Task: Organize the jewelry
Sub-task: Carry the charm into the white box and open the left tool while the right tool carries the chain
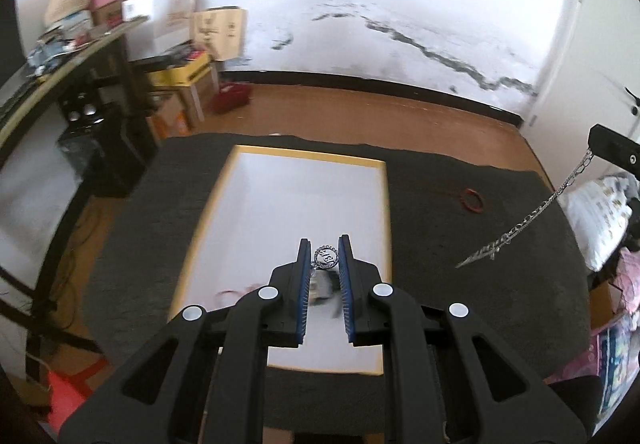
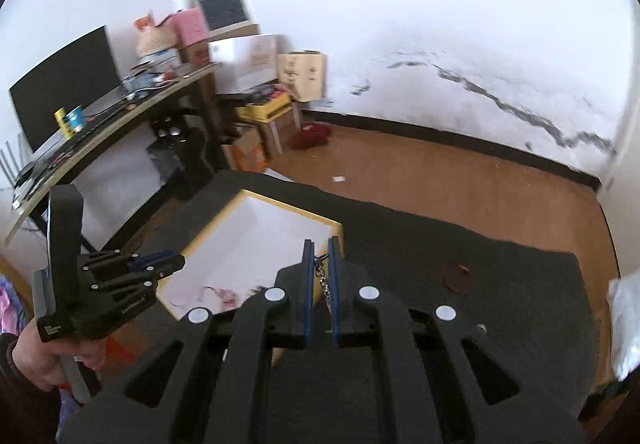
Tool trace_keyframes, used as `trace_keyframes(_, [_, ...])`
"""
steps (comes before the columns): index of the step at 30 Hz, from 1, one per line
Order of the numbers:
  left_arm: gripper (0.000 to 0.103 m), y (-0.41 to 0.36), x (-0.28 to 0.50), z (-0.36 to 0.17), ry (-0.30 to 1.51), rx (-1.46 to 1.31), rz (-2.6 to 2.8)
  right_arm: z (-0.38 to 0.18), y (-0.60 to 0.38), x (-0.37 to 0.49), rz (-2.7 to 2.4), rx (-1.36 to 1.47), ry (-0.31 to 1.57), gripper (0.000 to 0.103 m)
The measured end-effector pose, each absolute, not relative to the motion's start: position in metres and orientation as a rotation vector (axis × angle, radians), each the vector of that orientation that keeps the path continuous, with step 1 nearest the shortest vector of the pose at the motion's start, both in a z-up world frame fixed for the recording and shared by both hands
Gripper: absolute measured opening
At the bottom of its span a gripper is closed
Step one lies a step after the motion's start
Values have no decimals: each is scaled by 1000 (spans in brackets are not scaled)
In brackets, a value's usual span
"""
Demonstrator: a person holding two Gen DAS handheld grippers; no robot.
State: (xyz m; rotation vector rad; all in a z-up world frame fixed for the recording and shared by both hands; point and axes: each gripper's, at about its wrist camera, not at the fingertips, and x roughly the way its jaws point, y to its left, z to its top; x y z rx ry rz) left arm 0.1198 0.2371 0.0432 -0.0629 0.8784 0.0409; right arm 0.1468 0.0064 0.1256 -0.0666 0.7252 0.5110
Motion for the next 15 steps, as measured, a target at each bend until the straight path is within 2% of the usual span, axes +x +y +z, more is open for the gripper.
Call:
trace_keyframes(9, [14, 284, 109, 56, 873, -69, 128, 131, 102, 154, 570, -154, 767, 7])
trace_keyframes(15, [14, 298, 113, 45, 882, -78, 142, 100, 136, 166, 579, -196, 826, 7])
